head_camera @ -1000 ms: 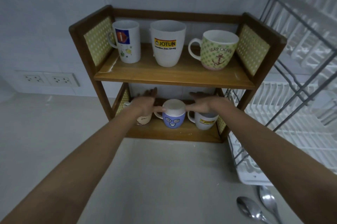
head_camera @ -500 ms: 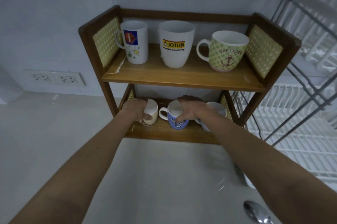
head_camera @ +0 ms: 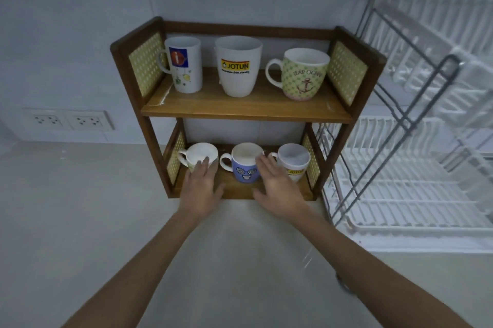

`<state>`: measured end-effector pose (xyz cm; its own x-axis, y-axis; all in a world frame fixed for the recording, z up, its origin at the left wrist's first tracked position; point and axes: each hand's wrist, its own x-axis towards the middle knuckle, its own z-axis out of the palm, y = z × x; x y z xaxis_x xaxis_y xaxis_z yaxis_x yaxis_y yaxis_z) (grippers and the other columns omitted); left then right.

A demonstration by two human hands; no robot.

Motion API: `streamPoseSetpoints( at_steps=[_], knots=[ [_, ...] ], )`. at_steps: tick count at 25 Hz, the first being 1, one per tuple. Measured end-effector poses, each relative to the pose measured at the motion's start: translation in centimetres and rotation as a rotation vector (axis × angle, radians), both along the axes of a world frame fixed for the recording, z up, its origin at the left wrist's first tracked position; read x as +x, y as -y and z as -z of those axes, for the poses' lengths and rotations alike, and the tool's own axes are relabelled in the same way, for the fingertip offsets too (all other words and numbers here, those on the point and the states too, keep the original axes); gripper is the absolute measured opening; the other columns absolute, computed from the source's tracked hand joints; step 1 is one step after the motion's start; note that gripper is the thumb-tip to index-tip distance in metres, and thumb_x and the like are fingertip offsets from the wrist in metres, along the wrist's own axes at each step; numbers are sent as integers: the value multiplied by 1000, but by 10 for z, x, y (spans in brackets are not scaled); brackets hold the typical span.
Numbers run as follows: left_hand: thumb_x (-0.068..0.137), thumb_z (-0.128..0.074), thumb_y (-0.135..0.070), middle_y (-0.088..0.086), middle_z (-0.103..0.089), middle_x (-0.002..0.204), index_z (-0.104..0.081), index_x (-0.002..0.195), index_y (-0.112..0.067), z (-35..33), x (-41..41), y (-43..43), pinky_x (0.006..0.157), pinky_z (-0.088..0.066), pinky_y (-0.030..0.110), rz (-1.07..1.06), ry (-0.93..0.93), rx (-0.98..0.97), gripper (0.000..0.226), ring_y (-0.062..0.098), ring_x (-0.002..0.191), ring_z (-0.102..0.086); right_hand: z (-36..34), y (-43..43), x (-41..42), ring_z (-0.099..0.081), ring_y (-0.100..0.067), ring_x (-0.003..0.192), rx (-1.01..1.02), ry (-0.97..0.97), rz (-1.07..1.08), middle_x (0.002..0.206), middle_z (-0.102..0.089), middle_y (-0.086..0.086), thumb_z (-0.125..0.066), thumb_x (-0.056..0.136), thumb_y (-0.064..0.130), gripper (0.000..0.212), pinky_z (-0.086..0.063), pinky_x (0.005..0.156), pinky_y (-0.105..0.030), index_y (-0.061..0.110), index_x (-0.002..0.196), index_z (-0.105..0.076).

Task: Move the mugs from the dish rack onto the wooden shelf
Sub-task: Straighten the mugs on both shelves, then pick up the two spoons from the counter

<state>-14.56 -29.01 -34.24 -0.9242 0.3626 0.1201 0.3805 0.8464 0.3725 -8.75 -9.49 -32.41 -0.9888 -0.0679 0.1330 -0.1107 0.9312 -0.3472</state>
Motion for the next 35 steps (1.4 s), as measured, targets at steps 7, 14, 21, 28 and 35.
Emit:
streamPoseSetpoints(
  at_steps=[7,14,21,28,35],
  knots=[
    [87,-62,-13,5,-59,132,-57,131,-13,30,137,-56,105,-38,32,125,86,298,44,24,122,-52,36,-48,157,-33,-19,138,-164,-68,164,147,-41,-8,-60,88,10,56,-23,110,-22,8,140,-42],
    [91,-49,-23,0,-63,111,-60,124,-30,52,238,-142,90,-47,30,377,277,220,35,20,106,-59,59,-130,250,-61,-32,86,-160,-53,553,89,-65,-8,-72,74,7,16,-49,71,-36,11,89,-70],
    [95,-45,-30,5,-51,129,-43,140,-36,73,281,-205,94,-42,33,368,249,-22,45,25,115,-50,64,-180,265,-52,-13,77,-173,291,626,77,-53,10,-65,73,41,16,-39,61,-27,26,71,-59],
    [96,-46,-40,8,-57,107,-60,108,-15,74,294,-213,83,-44,35,107,115,-21,30,27,97,-55,66,-195,257,-61,-22,84,-211,341,462,87,-66,-3,-62,76,24,8,-46,64,-28,17,75,-66],
    [96,-43,-12,19,-58,111,-48,116,-4,60,302,-213,80,-43,39,-258,214,60,22,35,99,-58,64,-208,250,-61,-19,75,-323,435,289,74,-67,-1,-62,76,18,6,-45,62,-25,14,72,-65]
  ],
)
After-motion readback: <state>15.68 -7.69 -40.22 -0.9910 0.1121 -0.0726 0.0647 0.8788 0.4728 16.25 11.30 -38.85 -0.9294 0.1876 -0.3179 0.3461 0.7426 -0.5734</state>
